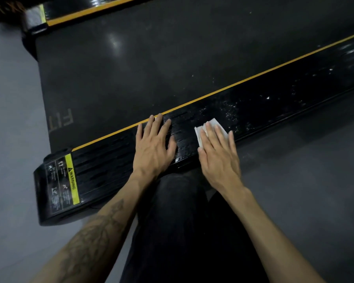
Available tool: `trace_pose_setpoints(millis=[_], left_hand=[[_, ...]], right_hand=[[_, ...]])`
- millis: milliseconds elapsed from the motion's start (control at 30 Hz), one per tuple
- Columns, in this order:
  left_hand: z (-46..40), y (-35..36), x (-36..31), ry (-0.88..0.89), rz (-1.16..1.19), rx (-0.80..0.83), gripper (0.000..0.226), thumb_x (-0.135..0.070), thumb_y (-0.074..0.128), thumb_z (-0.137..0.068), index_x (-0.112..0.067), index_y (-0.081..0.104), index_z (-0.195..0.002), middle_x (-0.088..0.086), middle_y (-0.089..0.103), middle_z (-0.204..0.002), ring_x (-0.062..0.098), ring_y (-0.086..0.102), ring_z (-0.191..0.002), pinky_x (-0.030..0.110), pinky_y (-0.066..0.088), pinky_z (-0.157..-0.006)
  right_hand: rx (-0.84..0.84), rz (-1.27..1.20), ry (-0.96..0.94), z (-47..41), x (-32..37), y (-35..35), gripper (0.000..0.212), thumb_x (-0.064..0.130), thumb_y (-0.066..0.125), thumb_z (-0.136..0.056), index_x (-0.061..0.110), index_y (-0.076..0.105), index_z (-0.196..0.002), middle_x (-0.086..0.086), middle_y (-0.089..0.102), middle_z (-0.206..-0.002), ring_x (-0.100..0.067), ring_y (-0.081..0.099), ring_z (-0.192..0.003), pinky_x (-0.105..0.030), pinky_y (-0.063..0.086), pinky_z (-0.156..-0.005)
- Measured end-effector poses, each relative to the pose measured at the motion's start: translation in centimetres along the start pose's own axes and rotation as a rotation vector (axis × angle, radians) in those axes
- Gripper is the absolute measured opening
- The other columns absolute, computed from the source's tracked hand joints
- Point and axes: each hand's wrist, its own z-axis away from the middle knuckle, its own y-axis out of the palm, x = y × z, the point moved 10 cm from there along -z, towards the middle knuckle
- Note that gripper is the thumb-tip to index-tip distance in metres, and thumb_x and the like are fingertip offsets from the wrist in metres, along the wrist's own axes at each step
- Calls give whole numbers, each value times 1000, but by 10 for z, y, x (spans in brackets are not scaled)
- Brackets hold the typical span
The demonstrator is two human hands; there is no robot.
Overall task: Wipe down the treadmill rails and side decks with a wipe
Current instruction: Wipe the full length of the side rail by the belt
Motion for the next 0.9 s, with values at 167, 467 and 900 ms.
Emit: trace_pose_setpoints(millis=[167, 467, 900], left_hand=[[0, 2, 0, 3, -7, 23, 61, -46, 32, -101, -19, 46, -154, 6, 33, -166, 22, 17, -158, 51, 13, -128], [-3, 2, -1, -3, -23, 24, 61, -45, 31, -101, -18, 44, -155, 7, 32, -167, 23, 17, -158, 50, 11, -128], [-3, 5, -6, 26, -32, 37, 61, -41, 28, -102, -15, 44, -155, 10, 31, -167, 25, 16, -158, 52, 10, -128]], right_hand=[[113, -37, -163, -26, 12, 2, 60, 39, 18, -106, 20, 33, -160, 2, 24, -169, -16, 16, -158, -50, 6, -129], [113, -6, -18, -14, 26, 6, 65, 43, 17, -103, 16, 27, -162, -5, 21, -170, -23, 14, -159, -51, 4, -128], [29, 18, 37, -27, 32, 11, 60, 38, 22, -105, 16, 33, -160, -7, 26, -169, -26, 19, -157, -55, 12, -127]])
